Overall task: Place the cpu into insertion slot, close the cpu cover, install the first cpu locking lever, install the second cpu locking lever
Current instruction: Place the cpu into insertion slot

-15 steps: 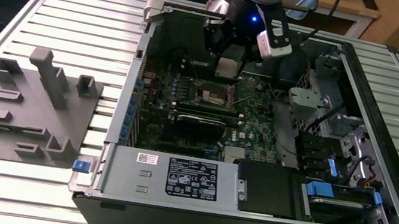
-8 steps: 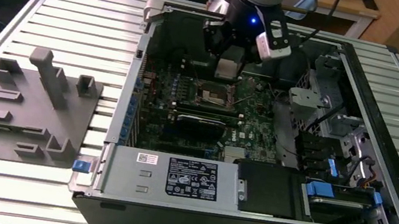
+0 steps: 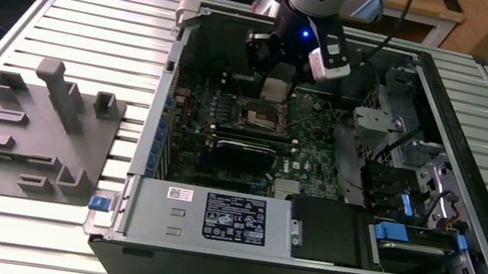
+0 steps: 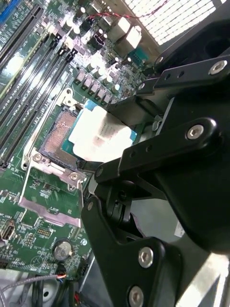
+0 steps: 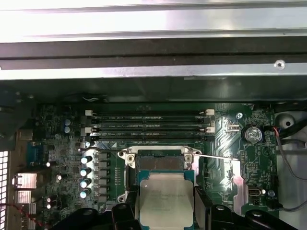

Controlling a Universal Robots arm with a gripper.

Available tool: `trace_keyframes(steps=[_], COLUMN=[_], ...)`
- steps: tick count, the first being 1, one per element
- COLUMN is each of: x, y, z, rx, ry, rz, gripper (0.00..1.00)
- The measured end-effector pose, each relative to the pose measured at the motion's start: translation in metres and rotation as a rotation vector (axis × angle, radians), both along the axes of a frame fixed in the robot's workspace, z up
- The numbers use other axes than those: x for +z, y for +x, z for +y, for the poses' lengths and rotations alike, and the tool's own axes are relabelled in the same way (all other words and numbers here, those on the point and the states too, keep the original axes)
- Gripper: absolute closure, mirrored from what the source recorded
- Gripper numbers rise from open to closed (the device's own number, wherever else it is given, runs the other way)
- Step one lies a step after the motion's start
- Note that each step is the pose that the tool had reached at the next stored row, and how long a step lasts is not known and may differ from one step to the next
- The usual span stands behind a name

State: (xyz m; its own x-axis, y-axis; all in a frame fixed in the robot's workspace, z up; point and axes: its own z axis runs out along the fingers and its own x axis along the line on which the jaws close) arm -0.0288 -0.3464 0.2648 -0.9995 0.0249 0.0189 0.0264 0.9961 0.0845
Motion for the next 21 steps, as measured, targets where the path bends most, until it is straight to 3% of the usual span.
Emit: trace_keyframes(steps=[5,11,17,21], x=[-0.0071,-0.0089,-0.0102,-0.0102], y=[-0.0025,-0.0026,-0.0026,-0.0026], z=[0.0,0.0,0.0,0.0], rx=[0.0,-0.002,-0.094,-0.098], ry=[-0.0008,-0.0062,-0.0084,-0.0082], rz=[0.0001,0.0001,0.0005,0.0004], gripper=[0.46,0.46,0.46,0.46])
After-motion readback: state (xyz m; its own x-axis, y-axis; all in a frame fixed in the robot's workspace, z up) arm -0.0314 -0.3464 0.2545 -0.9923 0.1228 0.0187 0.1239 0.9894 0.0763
